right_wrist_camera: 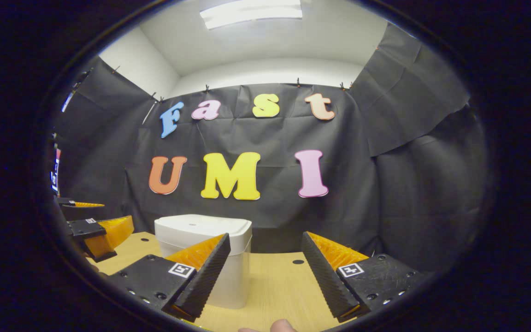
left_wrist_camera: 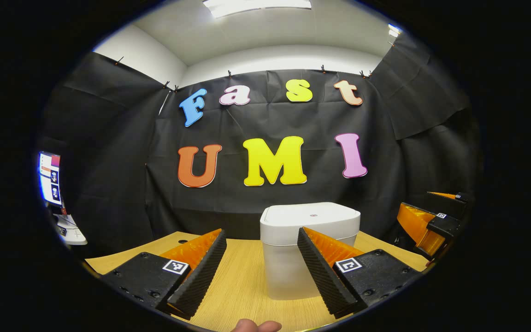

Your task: Press the lid of the desktop garbage bin to open it, pick up the crumpled paper on the desktop and throw it into the bin, then pick up the pop can on the desktop and drop it into the bin, and finally close the garbage bin lid.

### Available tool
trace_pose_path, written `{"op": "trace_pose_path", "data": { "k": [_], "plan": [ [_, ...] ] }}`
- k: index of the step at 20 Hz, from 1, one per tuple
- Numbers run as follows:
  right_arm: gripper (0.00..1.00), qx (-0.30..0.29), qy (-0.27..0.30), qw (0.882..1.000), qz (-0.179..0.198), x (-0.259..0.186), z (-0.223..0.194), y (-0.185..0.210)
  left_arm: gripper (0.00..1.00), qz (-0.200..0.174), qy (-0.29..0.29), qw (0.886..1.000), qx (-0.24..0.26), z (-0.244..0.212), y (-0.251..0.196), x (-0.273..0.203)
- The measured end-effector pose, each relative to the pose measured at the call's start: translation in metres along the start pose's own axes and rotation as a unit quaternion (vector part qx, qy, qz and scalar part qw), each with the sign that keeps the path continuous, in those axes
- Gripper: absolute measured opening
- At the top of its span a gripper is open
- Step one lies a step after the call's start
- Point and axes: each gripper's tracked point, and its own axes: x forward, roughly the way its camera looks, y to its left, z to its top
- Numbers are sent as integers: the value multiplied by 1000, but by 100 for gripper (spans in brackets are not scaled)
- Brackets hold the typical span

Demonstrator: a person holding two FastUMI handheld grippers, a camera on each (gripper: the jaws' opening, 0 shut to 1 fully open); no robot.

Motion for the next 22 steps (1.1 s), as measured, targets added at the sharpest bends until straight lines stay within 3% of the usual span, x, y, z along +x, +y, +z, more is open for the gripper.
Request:
{"op": "trace_pose_path", "data": {
  "k": [22],
  "plan": [
    [96,-3,4,1000,8,-7,-1,7,99,1,-1,1000,-6,3,5,-8]
  ]
}}
